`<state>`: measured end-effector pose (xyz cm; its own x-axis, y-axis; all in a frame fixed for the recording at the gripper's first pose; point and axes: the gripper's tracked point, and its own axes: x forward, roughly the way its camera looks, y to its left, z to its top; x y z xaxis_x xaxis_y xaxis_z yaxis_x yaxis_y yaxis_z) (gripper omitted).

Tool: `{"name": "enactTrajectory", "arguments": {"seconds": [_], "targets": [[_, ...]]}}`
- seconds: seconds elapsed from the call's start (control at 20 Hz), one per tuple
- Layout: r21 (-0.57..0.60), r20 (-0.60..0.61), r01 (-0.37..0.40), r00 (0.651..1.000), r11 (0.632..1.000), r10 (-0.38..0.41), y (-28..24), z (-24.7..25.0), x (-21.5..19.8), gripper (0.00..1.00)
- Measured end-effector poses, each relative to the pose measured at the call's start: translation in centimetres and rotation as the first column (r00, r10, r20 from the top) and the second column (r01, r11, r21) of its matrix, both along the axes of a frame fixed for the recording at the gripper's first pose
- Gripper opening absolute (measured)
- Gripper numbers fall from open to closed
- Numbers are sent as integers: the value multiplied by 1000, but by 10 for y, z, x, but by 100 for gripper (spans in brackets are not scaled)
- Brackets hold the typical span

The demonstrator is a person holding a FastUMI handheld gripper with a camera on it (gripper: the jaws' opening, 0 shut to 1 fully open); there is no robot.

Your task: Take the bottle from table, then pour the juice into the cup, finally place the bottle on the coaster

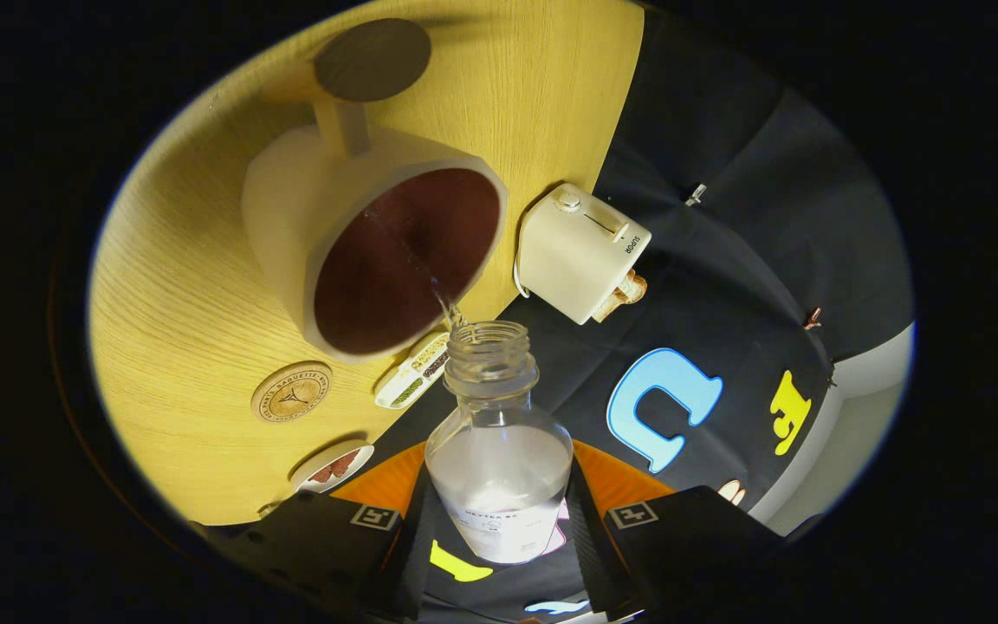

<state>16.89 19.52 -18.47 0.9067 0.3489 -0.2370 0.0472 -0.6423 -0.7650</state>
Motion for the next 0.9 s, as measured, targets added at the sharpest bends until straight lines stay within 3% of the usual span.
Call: {"name": "enactTrajectory", "arguments": {"seconds": [0.9], "targets": [[-62,14,-27,1000,998,28,9,-2,-3,72]]}}
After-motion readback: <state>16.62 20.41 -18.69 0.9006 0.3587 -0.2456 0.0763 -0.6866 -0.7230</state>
